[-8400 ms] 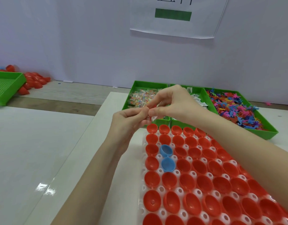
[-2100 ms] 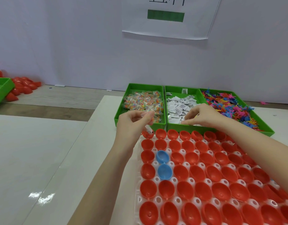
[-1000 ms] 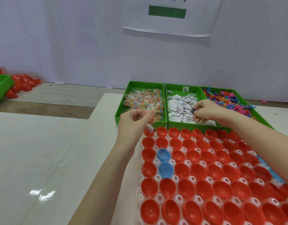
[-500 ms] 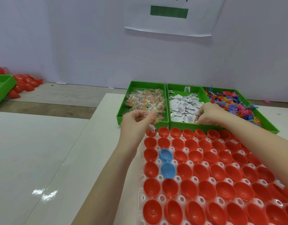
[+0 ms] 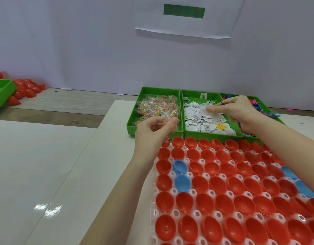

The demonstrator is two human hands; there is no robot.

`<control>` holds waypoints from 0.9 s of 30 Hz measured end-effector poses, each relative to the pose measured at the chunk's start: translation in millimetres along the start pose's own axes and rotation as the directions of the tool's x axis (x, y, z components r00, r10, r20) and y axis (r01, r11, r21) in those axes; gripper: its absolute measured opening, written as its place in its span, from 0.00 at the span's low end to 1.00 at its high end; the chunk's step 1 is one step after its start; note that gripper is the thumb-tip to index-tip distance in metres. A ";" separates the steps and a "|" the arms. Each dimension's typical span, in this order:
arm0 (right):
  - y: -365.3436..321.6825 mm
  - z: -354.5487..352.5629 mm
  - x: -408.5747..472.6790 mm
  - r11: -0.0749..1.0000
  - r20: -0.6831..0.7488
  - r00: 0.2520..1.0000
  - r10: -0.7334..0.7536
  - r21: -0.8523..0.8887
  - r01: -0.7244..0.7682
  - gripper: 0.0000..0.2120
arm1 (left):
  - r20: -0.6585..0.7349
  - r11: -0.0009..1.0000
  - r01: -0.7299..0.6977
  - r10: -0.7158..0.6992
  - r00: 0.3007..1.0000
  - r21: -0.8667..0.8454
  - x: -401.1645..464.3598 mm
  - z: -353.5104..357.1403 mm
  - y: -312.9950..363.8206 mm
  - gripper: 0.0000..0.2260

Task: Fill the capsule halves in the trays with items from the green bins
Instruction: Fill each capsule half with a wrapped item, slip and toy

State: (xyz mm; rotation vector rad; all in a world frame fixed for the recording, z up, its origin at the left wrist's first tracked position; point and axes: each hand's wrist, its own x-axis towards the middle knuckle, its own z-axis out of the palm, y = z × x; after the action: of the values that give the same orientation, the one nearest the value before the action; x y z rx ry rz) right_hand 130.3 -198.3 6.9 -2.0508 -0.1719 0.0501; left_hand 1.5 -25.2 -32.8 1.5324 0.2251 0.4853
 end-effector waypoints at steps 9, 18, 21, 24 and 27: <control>4.4 3.7 -1.8 0.994 -0.021 0.997 0.077 -0.078 -0.079 0.16 | -0.007 0.998 -0.003 0.002 1.000 -0.057 -3.0 4.8 0.8 0.05; -4.9 8.2 -13.4 0.996 -0.240 0.969 -0.060 0.042 0.073 0.18 | 0.010 0.999 -0.003 0.004 1.000 -0.042 -3.5 5.2 1.6 0.05; -28.8 17.0 -36.4 0.895 0.106 0.982 0.155 0.405 -0.185 0.17 | 0.046 0.993 0.052 -0.048 0.998 -0.105 -5.7 7.6 5.4 0.08; -42.1 30.5 -65.7 0.826 0.417 0.902 0.112 0.466 -0.318 0.16 | 0.094 0.978 0.123 -0.108 0.990 -0.171 -7.3 10.0 7.3 0.14; -49.0 39.7 -81.8 0.863 0.441 0.896 0.056 0.430 -0.266 0.14 | 0.198 0.945 0.212 -0.164 0.966 -0.249 -7.9 11.8 10.5 0.16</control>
State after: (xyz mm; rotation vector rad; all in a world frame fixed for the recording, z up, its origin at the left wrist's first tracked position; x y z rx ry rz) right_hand 40.2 -152.7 28.4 -1.5215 -0.2213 0.5886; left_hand -2.0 -39.6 -23.2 1.2641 0.1600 0.2162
